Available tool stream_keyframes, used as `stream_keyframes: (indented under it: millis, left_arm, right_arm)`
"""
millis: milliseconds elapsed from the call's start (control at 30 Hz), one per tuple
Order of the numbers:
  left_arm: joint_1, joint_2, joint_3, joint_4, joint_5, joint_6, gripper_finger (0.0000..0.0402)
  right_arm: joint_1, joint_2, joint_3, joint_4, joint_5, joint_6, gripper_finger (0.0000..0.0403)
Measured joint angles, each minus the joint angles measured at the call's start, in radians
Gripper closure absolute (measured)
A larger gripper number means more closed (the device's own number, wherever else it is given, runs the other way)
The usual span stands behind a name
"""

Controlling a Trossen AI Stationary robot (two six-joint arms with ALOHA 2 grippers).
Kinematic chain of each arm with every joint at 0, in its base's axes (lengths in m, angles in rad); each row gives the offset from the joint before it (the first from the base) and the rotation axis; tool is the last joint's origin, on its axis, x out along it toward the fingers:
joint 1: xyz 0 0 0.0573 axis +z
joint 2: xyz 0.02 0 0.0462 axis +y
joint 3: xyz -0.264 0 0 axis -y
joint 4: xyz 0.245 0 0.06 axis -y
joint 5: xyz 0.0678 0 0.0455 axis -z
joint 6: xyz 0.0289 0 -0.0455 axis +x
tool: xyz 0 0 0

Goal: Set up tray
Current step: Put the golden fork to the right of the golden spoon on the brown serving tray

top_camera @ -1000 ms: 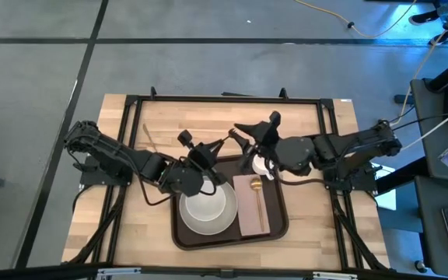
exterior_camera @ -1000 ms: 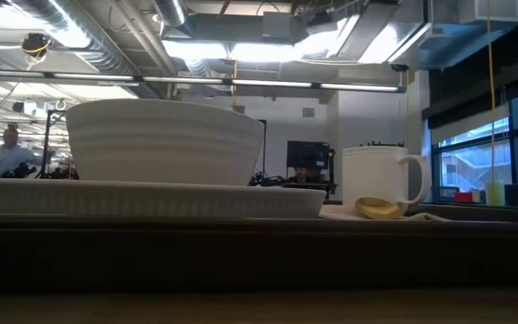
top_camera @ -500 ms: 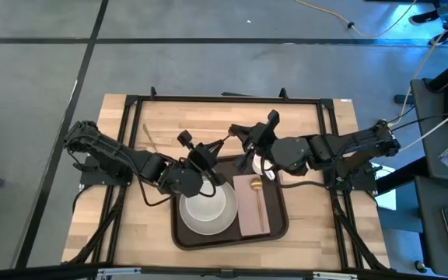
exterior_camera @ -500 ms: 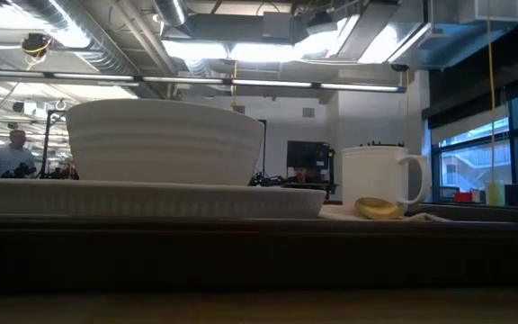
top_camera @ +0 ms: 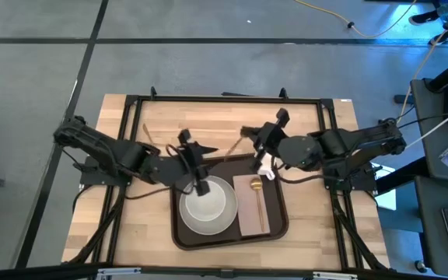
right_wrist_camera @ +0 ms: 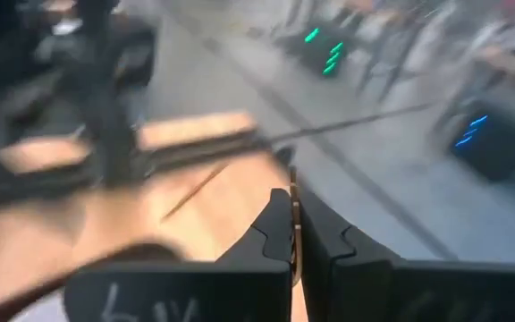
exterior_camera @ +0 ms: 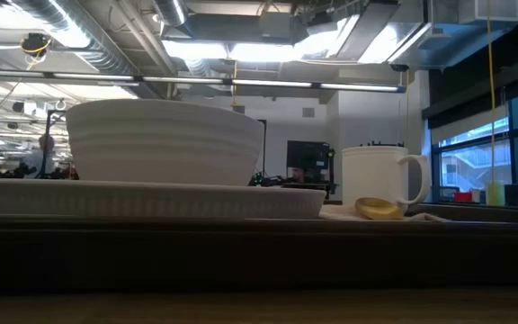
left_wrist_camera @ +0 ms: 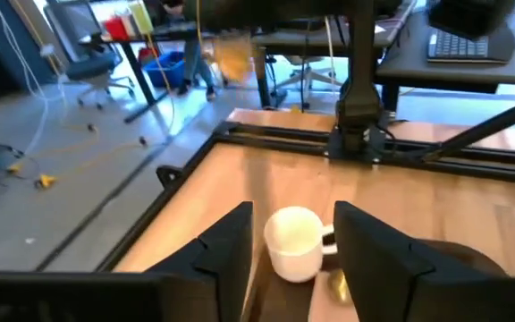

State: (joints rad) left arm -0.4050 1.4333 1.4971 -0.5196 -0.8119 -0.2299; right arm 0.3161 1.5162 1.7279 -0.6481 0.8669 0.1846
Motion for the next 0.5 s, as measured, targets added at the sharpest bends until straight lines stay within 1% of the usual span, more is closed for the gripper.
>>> stream_keyframes:
  millis: [100, 200, 267, 400, 500]
  left_arm:
    - [-0.014, -0.059, 0.000, -0.087, 0.019, -0.088, 0.0245]
    - [-0.030, -0.110, 0.000, -0.146, 0.060, -0.183, 0.0246]
    - [-0.043, -0.127, 0.000, -0.164, 0.072, -0.232, 0.0249]
    - [-0.067, -0.134, 0.000, -0.166, 0.074, -0.279, 0.0258]
    - [-0.084, -0.128, 0.000, -0.165, 0.074, -0.317, 0.0263]
  right_arm:
    - [-0.005, -0.020, 0.000, -0.150, -0.139, 0.108, 0.0402]
    - [-0.019, -0.023, 0.000, -0.322, -0.352, 0.220, 0.0402]
    - [-0.022, -0.013, -0.008, -0.394, -0.454, 0.257, 0.0402]
    - [-0.021, -0.007, -0.119, -0.370, -0.615, 0.252, 0.0403]
    - [-0.021, -0.026, -0.260, -0.251, -0.681, 0.246, 0.0403]
